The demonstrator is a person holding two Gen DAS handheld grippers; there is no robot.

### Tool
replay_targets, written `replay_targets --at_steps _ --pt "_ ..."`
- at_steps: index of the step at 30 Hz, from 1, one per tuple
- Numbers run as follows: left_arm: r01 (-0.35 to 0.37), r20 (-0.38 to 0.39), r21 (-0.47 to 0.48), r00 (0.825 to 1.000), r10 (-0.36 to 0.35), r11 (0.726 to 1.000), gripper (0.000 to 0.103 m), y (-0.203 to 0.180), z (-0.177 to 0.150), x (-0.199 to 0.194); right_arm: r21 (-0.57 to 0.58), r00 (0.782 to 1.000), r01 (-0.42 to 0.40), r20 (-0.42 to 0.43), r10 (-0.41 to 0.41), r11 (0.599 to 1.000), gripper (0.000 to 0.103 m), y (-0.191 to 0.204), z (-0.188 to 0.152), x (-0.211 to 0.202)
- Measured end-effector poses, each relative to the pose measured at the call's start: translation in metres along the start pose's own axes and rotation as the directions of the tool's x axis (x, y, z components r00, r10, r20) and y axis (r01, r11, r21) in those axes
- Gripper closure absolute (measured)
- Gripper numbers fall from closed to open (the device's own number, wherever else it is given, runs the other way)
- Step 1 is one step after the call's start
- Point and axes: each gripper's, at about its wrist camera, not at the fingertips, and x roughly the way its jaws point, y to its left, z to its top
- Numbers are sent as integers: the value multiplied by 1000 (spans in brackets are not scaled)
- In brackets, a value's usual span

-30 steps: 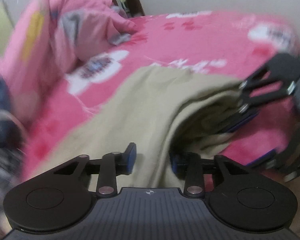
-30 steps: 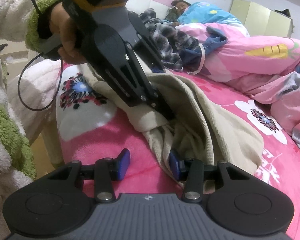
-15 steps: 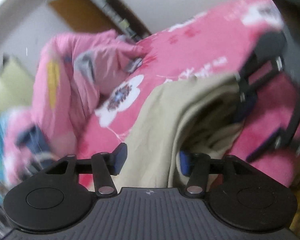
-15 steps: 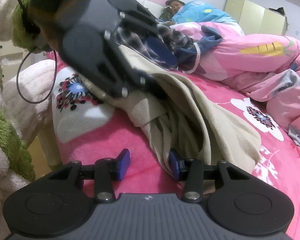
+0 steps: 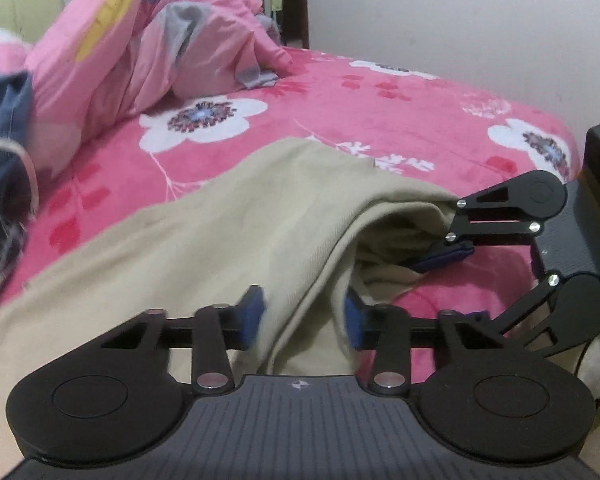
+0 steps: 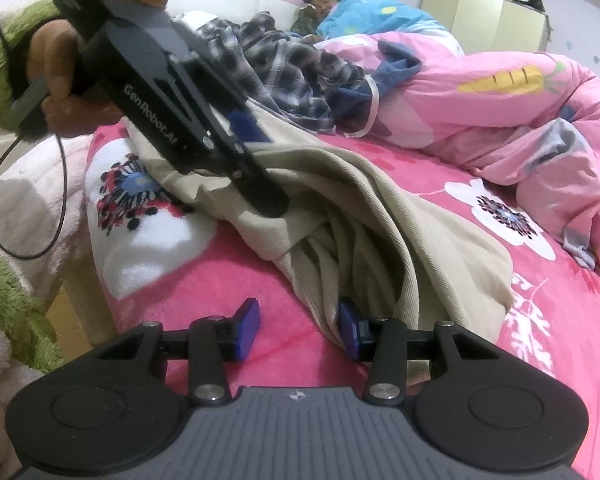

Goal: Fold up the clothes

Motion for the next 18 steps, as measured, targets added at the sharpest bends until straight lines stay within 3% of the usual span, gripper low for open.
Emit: replay_targets --at_steps 4,6,9,12,14,16,18 --pt "-75 24 96 997 73 993 78 -14 -4 -1 8 1000 6 -6 -6 1000 56 1 1 1" --pt "-145 54 166 989 138 975 88 -23 -5 -1 7 1000 11 -10 -11 1000 56 1 2 1" --pt "-286 146 278 956 254 917 92 -37 -5 -4 4 1000 17 -15 -17 1000 56 2 3 2" --pt "-376 226 355 923 311 856 93 -44 -7 -6 5 1000 20 -17 -20 1000 56 3 3 2" --pt "-451 300 432 889 347 781 93 -52 -13 -6 6 1000 22 -15 -22 1000 56 3 3 2" --pt "-552 406 543 832 377 633 93 -66 -32 3 8 1000 24 -12 -24 1000 56 4 2 2" --pt "-540 402 600 841 361 590 93 -72 -48 10 21 1000 23 -12 -23 1000 56 2 2 2"
